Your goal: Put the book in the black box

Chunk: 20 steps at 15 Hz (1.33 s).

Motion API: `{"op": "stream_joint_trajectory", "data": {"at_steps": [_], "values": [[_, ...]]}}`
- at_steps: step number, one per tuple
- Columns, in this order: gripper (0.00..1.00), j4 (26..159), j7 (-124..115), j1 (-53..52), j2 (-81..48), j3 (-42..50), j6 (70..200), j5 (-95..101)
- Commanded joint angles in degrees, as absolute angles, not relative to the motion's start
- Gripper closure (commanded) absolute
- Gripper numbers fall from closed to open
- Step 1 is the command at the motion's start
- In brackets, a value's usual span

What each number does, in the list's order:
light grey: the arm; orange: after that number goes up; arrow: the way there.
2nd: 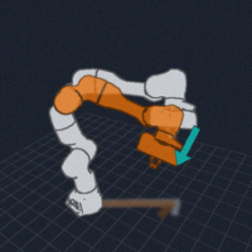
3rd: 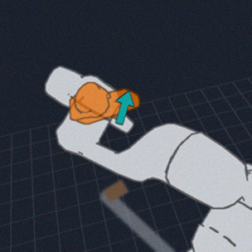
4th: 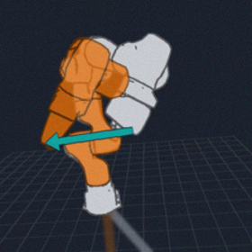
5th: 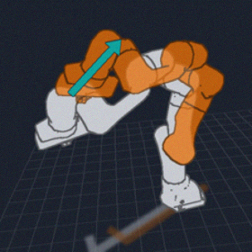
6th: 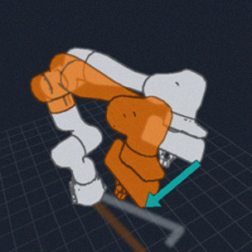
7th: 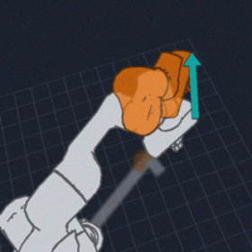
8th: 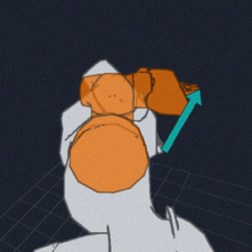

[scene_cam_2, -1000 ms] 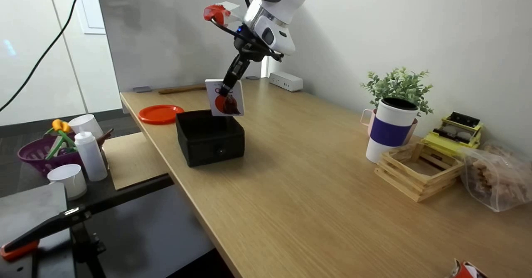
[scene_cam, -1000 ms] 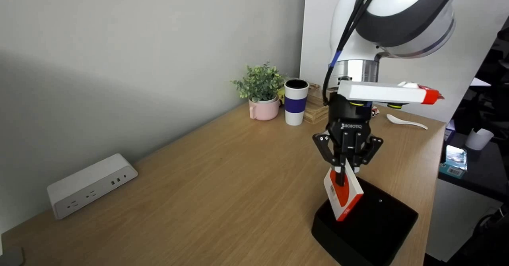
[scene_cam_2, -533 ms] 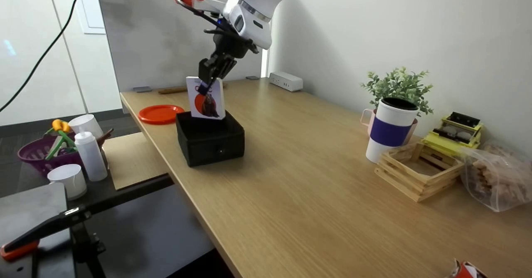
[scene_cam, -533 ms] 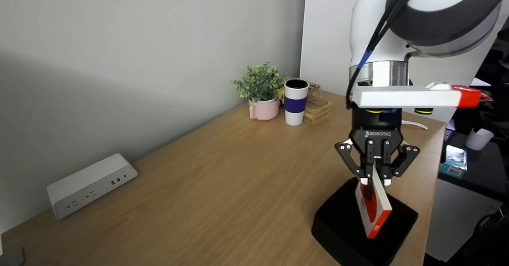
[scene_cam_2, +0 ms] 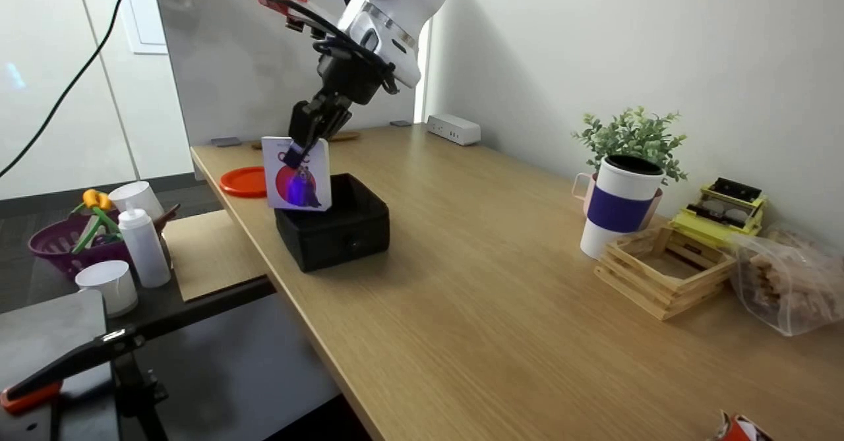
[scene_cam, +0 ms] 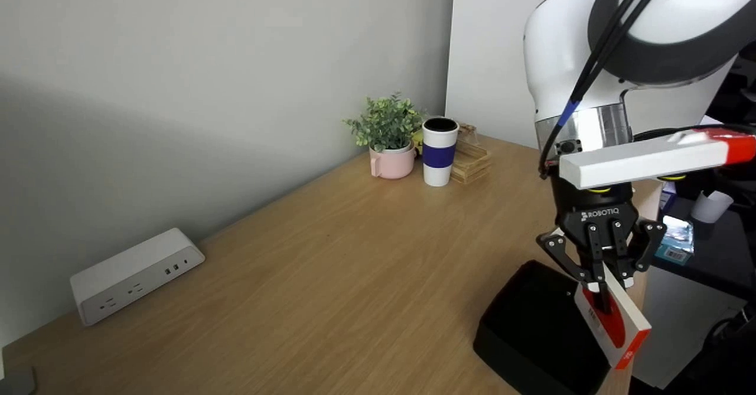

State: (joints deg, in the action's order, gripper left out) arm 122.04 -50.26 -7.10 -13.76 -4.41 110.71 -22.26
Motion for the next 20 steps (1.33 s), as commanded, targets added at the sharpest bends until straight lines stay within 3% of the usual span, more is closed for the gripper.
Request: {"op": "stream_joint_trajectory", "data": {"at_steps": [1,8,20], "values": [[0.96,117.25,-45.02,-7.11,-18.04,-3.69,105.8,-15.23],[0.96,111.27,-36.13,-8.49,-20.77,-3.77,103.18,-8.5],[0.96,113.35,-34.66,-8.55,-17.61,-3.81,104.28,-9.87]]}}
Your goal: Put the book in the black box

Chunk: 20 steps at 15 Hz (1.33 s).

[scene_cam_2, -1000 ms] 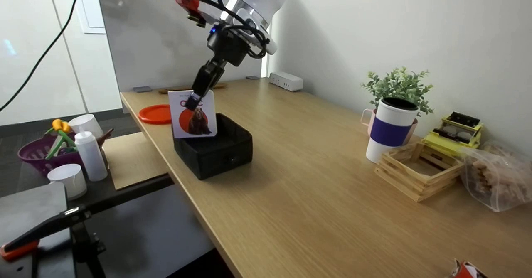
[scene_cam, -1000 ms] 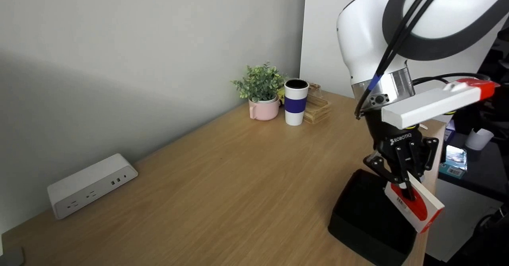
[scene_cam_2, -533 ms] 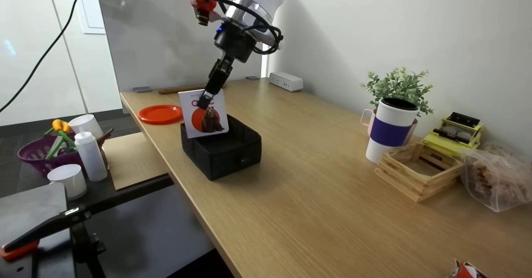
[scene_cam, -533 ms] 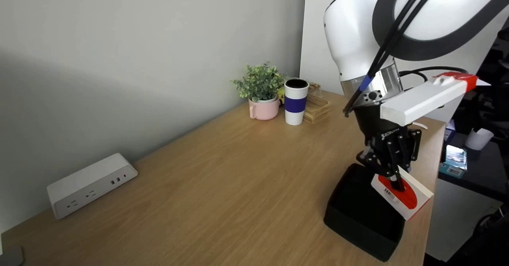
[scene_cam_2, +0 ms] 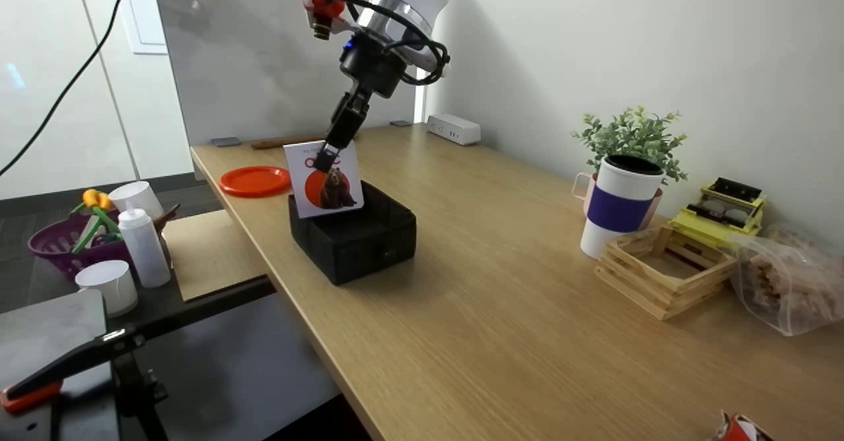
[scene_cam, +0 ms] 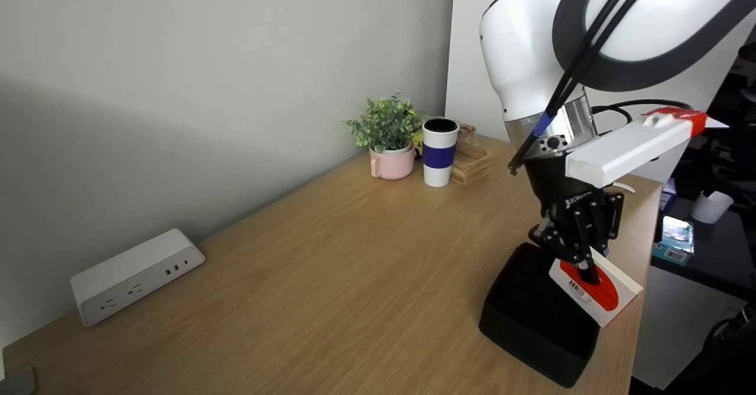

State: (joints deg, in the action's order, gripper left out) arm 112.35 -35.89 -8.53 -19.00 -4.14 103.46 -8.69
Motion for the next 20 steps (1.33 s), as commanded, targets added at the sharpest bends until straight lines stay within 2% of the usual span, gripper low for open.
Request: {"op": "stream_joint_trajectory", "data": {"at_steps": [1,9,20], "values": [[0.96,113.66,-35.06,-8.58,-17.25,-3.79,104.49,-10.08],[0.96,114.59,-33.76,-8.07,-14.84,-3.14,104.7,-8.25],[0.96,109.51,-18.94,-6.83,-21.09,-1.78,105.55,-2.75]]}}
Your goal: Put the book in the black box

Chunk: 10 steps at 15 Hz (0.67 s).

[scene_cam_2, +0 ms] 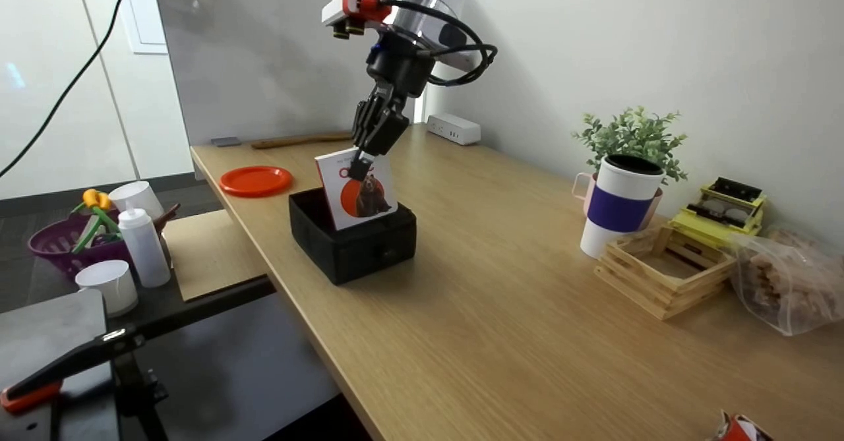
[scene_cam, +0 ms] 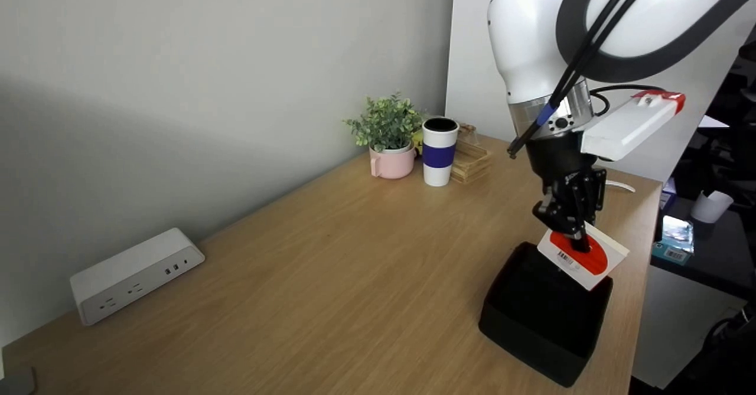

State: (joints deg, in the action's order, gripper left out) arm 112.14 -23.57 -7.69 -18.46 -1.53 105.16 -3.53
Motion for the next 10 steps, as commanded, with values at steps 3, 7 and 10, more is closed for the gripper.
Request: {"op": "stream_joint_trajectory", "data": {"at_steps": [3,7,10], "values": [[0.96,107.82,-15.1,-6.62,-23.17,-1.97,105.66,-3.05],[0.96,105.7,-12.06,-6.49,-25.78,-2.02,105.1,-3.47],[0.96,105.04,-11.76,-6.39,-26.74,-2.11,104.32,-4.49]]}}
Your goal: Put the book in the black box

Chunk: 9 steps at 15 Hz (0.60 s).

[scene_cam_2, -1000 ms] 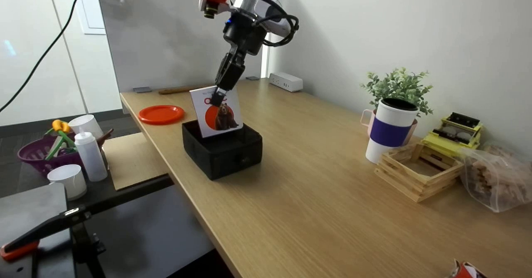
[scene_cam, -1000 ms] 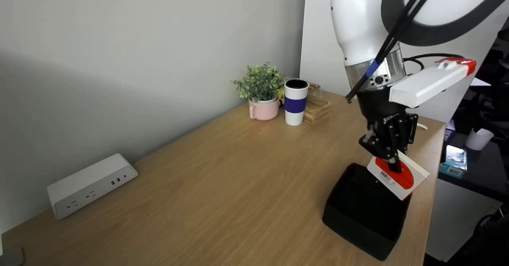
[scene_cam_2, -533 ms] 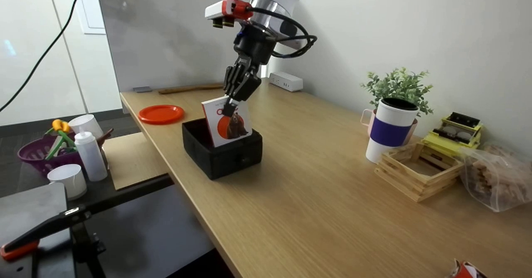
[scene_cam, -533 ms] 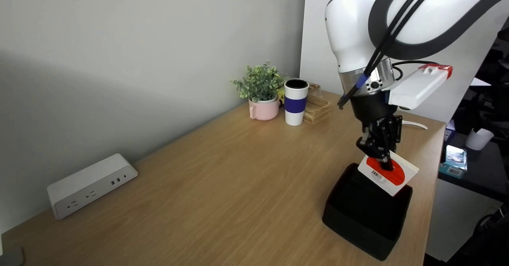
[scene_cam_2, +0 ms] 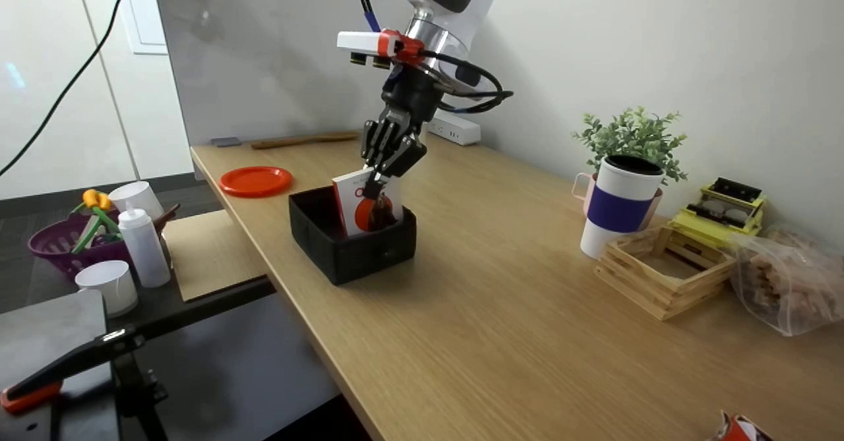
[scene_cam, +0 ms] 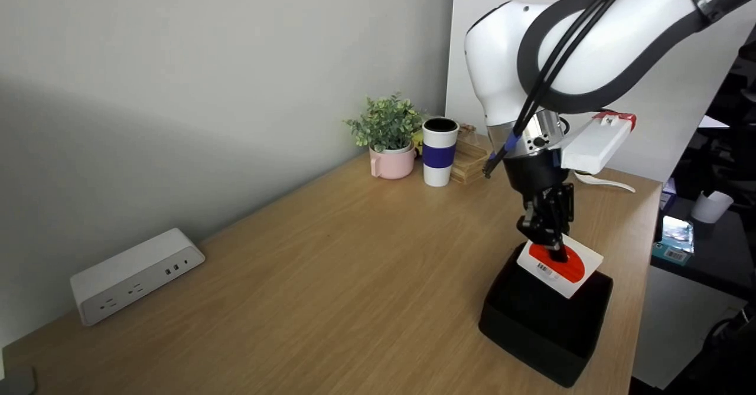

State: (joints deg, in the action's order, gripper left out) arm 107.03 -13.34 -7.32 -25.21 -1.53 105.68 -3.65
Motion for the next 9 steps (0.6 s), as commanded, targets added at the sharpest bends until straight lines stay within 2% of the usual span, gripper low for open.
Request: {"op": "stream_joint_trajectory", "data": {"at_steps": [1,5,6,7,9], "values": [[0.96,104.71,-11.52,-6.3,-27.33,-2.0,104.58,-4.42],[0.96,104.64,-11.89,-6.2,-27.76,-2.03,104.7,-5.07],[0.61,104.67,-12.31,-6.16,-27.73,-2.04,104.77,-5.52],[0.6,104.71,-12.53,-6.16,-27.68,-2.0,104.87,-5.73],[0.49,105.2,-13.44,-6.27,-27.28,-1.92,105.31,-6.47]]}}
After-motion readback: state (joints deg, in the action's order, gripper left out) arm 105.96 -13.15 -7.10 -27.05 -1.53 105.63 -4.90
